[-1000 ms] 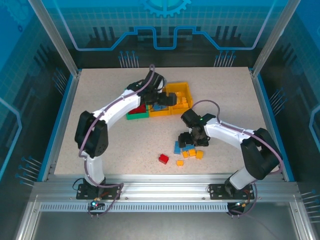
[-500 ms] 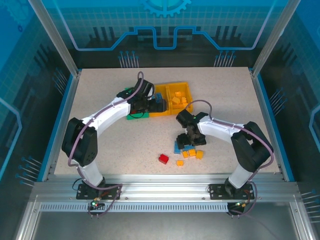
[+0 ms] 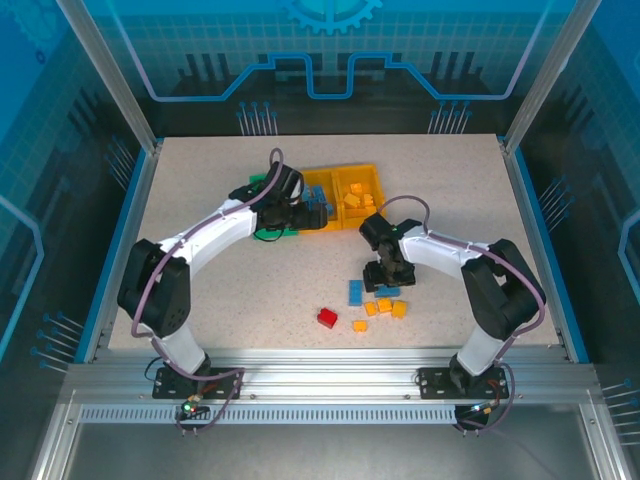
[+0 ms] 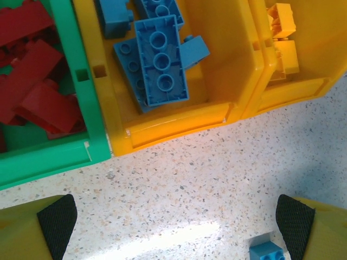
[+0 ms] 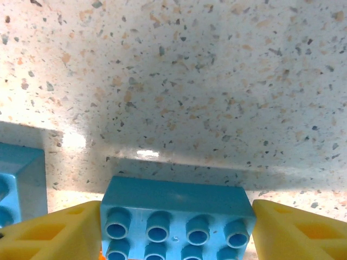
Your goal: Sort the legos into containers by color
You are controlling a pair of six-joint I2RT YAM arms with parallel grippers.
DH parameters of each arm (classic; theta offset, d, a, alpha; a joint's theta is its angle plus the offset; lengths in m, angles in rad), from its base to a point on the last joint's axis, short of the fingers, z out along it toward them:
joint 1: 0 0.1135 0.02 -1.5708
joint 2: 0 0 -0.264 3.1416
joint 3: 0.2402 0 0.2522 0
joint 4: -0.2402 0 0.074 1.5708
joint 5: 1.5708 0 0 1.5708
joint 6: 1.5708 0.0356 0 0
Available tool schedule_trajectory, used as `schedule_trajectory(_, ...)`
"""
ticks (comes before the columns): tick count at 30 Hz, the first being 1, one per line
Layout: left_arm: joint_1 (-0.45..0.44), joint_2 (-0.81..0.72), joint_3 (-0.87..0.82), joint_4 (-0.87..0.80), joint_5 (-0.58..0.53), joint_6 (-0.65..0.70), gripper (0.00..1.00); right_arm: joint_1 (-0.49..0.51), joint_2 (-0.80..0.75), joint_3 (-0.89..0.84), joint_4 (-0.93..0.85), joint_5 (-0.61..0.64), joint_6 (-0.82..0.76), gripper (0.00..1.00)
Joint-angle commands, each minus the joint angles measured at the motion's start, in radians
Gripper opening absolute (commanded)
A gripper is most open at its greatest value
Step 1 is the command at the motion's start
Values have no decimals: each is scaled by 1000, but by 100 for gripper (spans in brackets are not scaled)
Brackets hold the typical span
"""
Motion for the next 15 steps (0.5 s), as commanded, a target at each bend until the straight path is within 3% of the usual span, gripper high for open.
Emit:
schedule_trajectory(1,11,-44,-23,-2,-28,-20,99,-3,13,-12,-21,0,12,69)
schedule_trajectory(15,16,-72,-51,-11,-58,-3,99,9,50,-19,-35,-22,80,68)
